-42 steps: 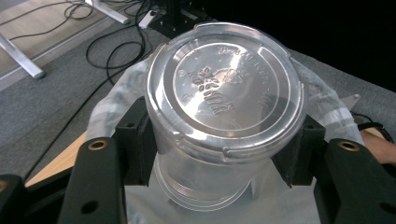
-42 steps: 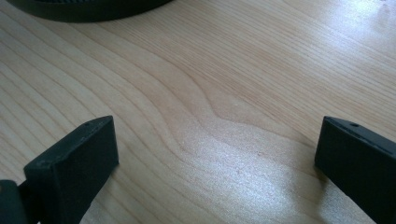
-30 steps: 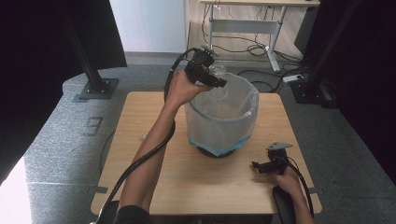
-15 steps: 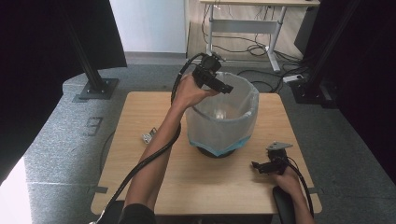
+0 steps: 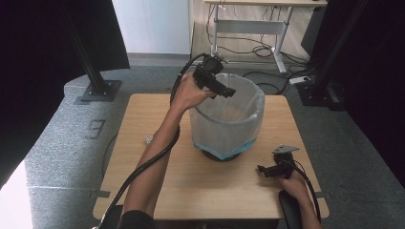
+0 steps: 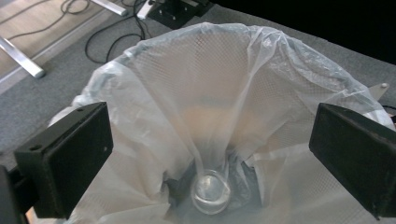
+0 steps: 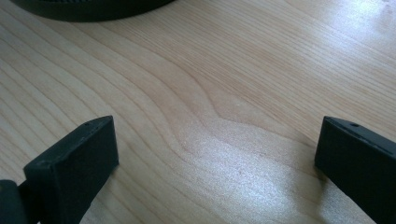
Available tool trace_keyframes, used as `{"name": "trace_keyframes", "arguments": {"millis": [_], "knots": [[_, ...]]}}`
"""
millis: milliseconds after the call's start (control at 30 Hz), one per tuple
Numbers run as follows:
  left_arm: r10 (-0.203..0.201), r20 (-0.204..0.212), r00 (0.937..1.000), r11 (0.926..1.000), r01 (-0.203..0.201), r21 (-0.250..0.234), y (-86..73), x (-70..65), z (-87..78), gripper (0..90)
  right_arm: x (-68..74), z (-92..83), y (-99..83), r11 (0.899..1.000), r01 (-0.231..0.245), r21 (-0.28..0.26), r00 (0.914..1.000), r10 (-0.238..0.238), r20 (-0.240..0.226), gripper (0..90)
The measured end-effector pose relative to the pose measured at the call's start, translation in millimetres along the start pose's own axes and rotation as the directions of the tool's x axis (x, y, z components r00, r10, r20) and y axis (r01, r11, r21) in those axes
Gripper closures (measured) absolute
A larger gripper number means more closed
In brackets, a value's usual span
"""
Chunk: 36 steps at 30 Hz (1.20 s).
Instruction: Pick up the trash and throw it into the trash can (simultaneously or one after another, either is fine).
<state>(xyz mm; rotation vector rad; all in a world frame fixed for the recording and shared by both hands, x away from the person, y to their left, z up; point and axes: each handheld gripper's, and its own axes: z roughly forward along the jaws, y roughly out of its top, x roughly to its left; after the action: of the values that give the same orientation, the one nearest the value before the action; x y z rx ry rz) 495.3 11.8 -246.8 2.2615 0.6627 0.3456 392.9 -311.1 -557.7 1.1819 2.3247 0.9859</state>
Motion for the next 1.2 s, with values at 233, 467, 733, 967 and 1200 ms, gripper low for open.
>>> {"name": "trace_keyframes", "arguments": {"millis": [233, 467, 733, 967, 1200], "knots": [[-0.001, -0.022, 0.9998, 1.0, 0.0, -0.006, -7.3, 6.1, -10.8, 0.0, 0.0, 0.0, 0.0, 1.0, 0.0, 0.0, 1.0, 0.0, 0.0, 0.0], [-0.012, -0.05, 0.9987, 0.9998, 0.011, -0.019, -18.3, 15.4, -25.0, 0.0, 0.0, 0.0, 0.0, 1.0, 0.0, 0.0, 1.0, 0.0, 0.0, 0.0], [-0.028, -0.082, 0.9962, 0.9994, 0.026, -0.025, -33.4, 27.2, -40.3, 0.0, 0.0, 0.0, 0.0, 1.0, 0.0, 0.001, 1.0, 0.0, 0.0, 0.0], [-0.047, -0.108, 0.993, 0.9984, 0.043, -0.035, -49.3, 39.3, -55.2, 0.0, -0.1, -0.3, 0.1, 1.0, 0.001, 0.003, 1.0, -0.001, 0.0, 0.0], [-0.078, -0.131, 0.9882, 0.9962, 0.073, -0.048, -67.6, 51.2, -68.6, 0.0, 0.0, -0.3, 0.1, 1.0, 0.001, 0.003, 1.0, -0.001, 0.0, 0.0]]}}
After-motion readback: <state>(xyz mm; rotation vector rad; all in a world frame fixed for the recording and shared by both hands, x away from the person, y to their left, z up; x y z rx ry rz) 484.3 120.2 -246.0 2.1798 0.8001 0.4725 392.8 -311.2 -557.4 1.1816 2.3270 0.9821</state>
